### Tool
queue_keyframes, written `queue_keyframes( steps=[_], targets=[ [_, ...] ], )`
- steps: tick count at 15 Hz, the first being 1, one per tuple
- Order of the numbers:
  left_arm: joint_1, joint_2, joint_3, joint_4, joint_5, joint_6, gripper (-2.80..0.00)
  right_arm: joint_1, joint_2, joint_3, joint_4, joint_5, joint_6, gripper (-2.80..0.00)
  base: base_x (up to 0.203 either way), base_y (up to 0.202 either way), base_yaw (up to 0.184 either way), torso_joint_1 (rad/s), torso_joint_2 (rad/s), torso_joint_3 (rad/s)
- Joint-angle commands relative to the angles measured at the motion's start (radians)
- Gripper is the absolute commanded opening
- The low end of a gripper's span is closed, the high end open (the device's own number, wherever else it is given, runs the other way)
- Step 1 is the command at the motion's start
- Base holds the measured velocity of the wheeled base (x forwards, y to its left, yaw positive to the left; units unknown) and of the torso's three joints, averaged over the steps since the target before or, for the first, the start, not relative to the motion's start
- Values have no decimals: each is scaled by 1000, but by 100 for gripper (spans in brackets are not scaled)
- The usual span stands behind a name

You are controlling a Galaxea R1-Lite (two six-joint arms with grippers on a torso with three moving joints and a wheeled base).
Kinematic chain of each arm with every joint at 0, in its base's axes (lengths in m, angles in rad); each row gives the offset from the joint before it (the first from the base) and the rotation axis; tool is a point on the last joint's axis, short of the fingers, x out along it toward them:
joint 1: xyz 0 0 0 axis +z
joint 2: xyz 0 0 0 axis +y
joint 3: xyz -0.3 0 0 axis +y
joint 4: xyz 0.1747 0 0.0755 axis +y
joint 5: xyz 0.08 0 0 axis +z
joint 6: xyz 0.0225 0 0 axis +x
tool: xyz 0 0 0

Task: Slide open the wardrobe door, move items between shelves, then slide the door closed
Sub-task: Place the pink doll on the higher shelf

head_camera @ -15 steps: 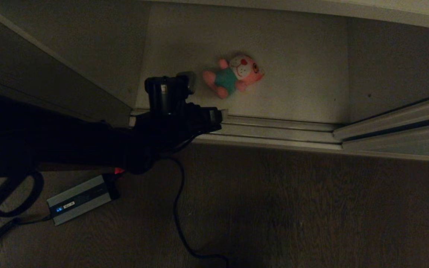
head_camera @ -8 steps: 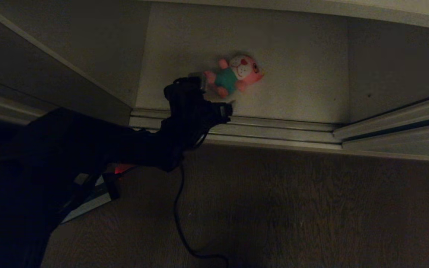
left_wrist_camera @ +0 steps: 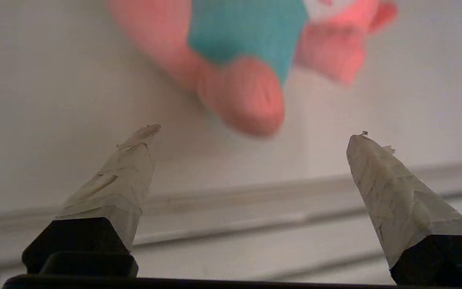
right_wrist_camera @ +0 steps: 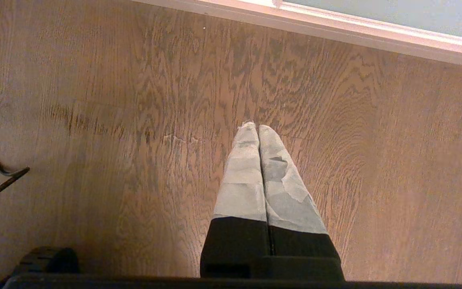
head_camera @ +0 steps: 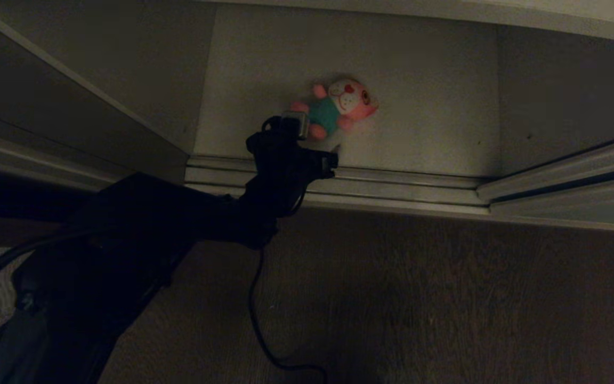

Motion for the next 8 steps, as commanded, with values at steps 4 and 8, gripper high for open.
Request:
queue_keyframes(
  steps=[4,8],
  targets=[
    [9,77,-78,-65,3,28,0,0,0,3,0,0,-1,-280,0,0,0,0,0,0],
    [8,125,-150,-65,-4,55,-280,0,0,3,0,0,-1,-280,0,0,0,0,0,0]
  ],
)
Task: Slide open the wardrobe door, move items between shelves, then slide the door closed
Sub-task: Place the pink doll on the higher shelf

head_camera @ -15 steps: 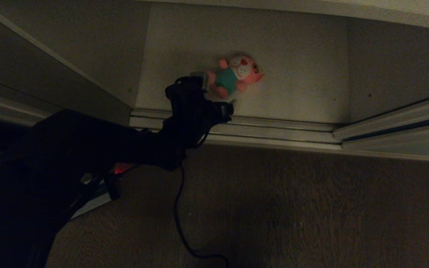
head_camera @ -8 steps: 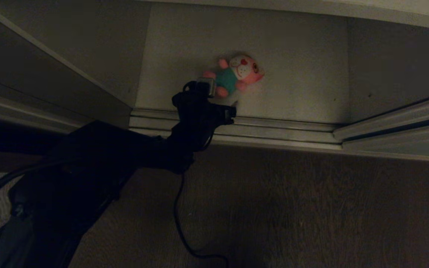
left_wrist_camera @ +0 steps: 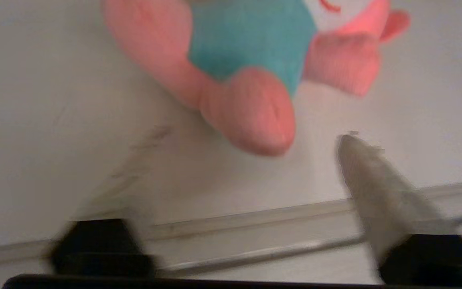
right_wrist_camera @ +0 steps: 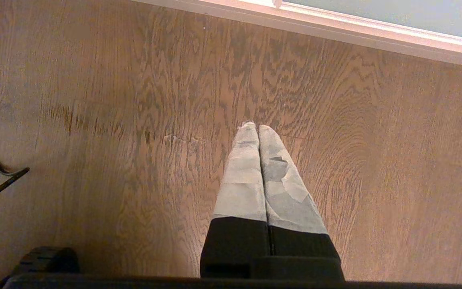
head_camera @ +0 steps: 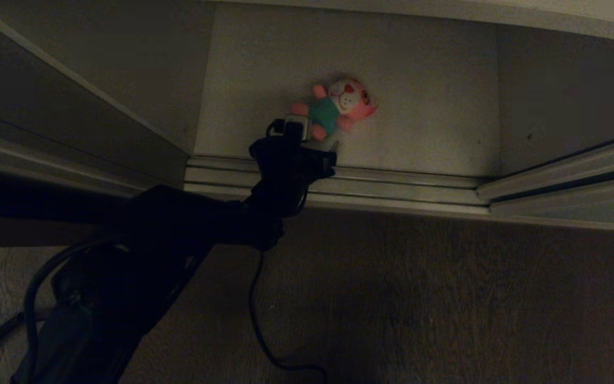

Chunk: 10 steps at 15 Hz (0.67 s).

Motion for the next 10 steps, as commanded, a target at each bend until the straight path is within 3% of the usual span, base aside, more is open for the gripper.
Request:
queue_keyframes(
  steps=[1,10],
  targets=[
    [0,52,-68,-13,7,11,-280,0,0,5,0,0,-1,-280,0,0,0,0,0,0],
    [1,74,-80,-19,-14,32,-280,0,0,4,0,0,-1,-280,0,0,0,0,0,0]
  ],
)
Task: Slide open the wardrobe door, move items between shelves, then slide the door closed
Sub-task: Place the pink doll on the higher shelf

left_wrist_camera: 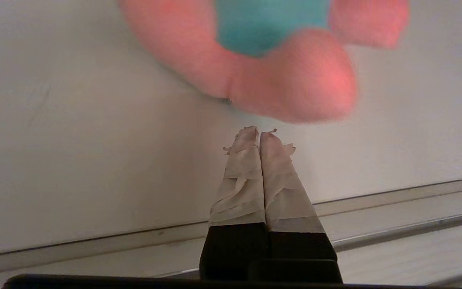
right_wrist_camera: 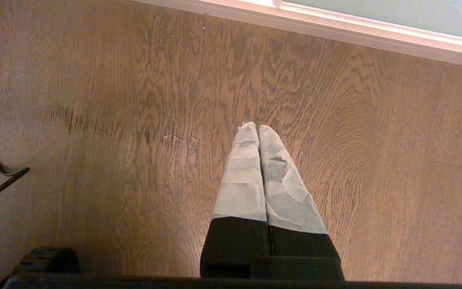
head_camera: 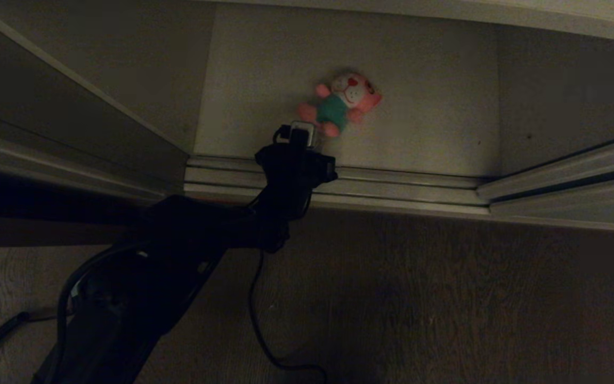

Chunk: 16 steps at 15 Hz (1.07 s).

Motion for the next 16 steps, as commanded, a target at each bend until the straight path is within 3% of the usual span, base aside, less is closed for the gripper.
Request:
queue_keyframes(
  steps=[1,8,10,13,14,15,16],
  targets=[
    [8,-12,0,-8,2,-2,-280,0,0,3,0,1,-1,-280,0,0,0,0,0,0],
    [8,-170,73,-72,70,-27,-280,0,-1,3,0,1,-1,-280,0,0,0,0,0,0],
    [8,-244,147,-51,73,-27,-280,0,-1,3,0,1,-1,-280,0,0,0,0,0,0],
    [8,-258,169,0,74,-27,-280,0,-1,3,0,1,-1,-280,0,0,0,0,0,0],
    [8,-261,175,64,72,-28,-77,0,-1,3,0,1,-1,-280,0,0,0,0,0,0],
    [7,-257,163,111,70,-31,0,0,-1,3,0,1,-1,-280,0,0,0,0,0,0],
    [3,-252,153,140,72,-39,0,0,-1,3,0,1,-1,-280,0,0,0,0,0,0]
  ],
)
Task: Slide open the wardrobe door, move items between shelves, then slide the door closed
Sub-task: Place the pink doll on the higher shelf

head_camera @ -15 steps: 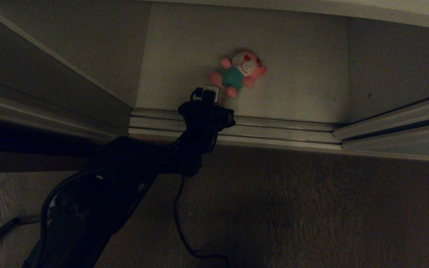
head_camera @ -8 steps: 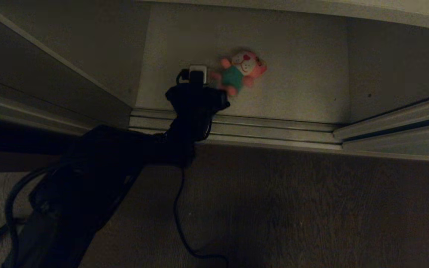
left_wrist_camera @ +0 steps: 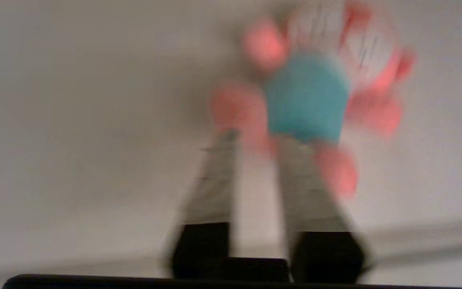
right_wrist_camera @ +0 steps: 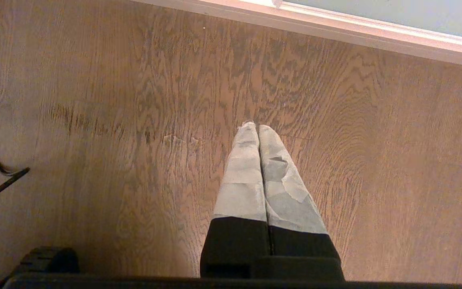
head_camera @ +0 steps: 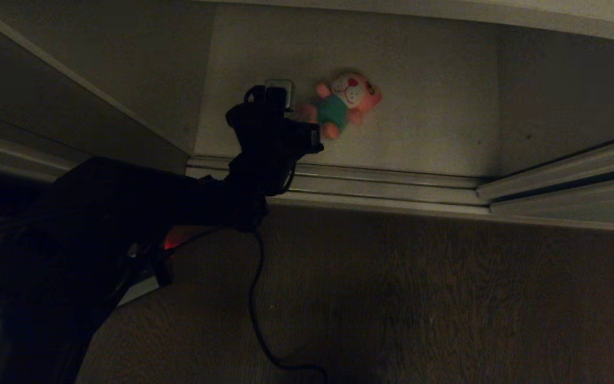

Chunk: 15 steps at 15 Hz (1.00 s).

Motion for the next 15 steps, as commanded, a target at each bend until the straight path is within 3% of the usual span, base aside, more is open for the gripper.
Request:
queue_keyframes(
  steps=[1,12,14,15],
  targets=[
    [-6,-13,-9,43,1,-20,0,0,-1,3,0,1,-1,-280,0,0,0,0,0,0],
    [-52,-45,-19,167,-15,-35,0,0,-1,3,0,1,-1,-280,0,0,0,0,0,0],
    [-55,-72,-33,305,-30,-40,0,0,-1,3,0,1,-1,-280,0,0,0,0,0,0],
    [-55,-77,-38,320,-36,-42,0,0,-1,3,0,1,-1,-280,0,0,0,0,0,0]
  ],
)
